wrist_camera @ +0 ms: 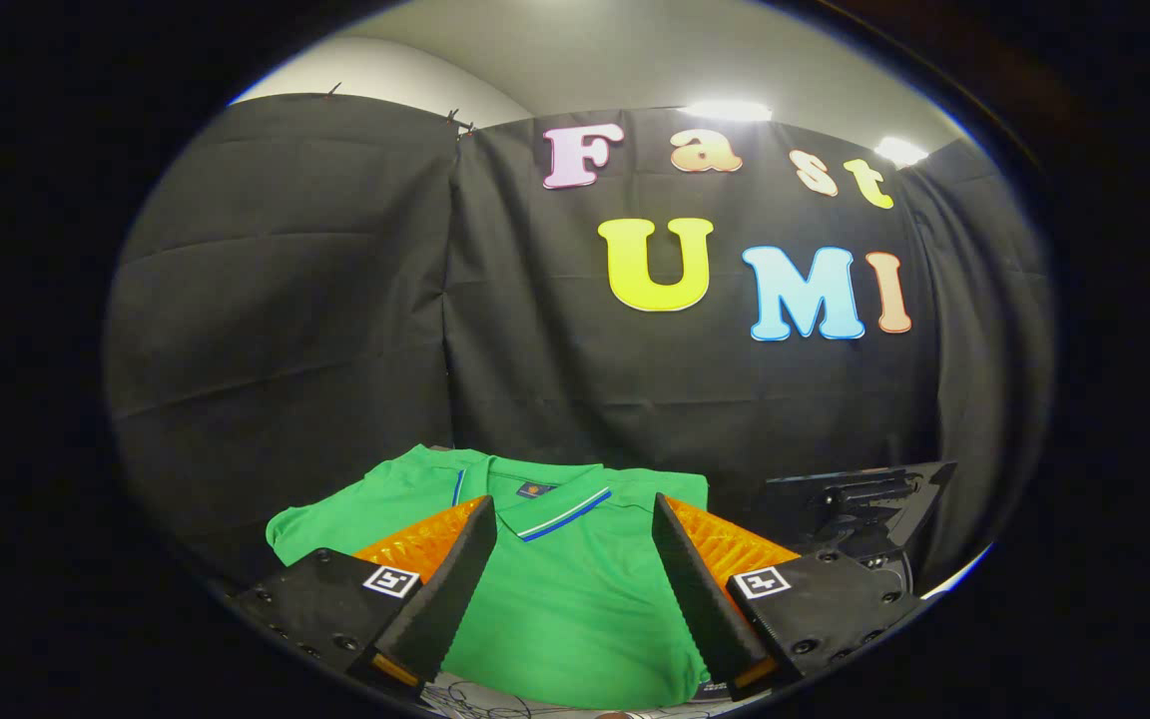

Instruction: Put the clothes into the washing machine and then close the washing machine lid.

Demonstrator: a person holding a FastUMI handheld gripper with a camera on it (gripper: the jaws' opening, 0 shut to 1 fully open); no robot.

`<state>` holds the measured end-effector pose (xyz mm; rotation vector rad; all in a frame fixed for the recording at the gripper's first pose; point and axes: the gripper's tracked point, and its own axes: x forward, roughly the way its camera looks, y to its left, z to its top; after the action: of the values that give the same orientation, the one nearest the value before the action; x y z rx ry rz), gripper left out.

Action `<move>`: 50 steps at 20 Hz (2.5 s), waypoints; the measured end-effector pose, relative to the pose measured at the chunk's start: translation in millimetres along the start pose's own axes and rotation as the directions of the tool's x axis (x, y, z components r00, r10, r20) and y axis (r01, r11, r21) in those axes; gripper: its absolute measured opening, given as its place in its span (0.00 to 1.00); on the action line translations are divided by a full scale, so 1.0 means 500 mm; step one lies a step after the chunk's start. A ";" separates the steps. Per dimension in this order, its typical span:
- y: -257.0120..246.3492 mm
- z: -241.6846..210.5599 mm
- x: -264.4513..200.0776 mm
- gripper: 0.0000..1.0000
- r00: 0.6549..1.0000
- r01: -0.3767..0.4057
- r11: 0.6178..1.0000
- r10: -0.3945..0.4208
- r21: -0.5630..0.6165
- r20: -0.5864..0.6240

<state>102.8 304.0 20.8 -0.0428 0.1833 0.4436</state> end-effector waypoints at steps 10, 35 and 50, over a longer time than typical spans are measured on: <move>0.096 -0.055 0.074 0.98 0.990 -0.062 0.998 0.066 0.032 -0.128; 0.192 -0.164 0.163 0.96 0.893 -0.124 0.992 0.095 -0.037 -0.441; 0.192 -0.151 0.164 0.33 0.897 -0.105 0.994 0.085 -0.022 -0.434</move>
<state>121.6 419.3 -68.9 -0.1785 0.6171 0.5326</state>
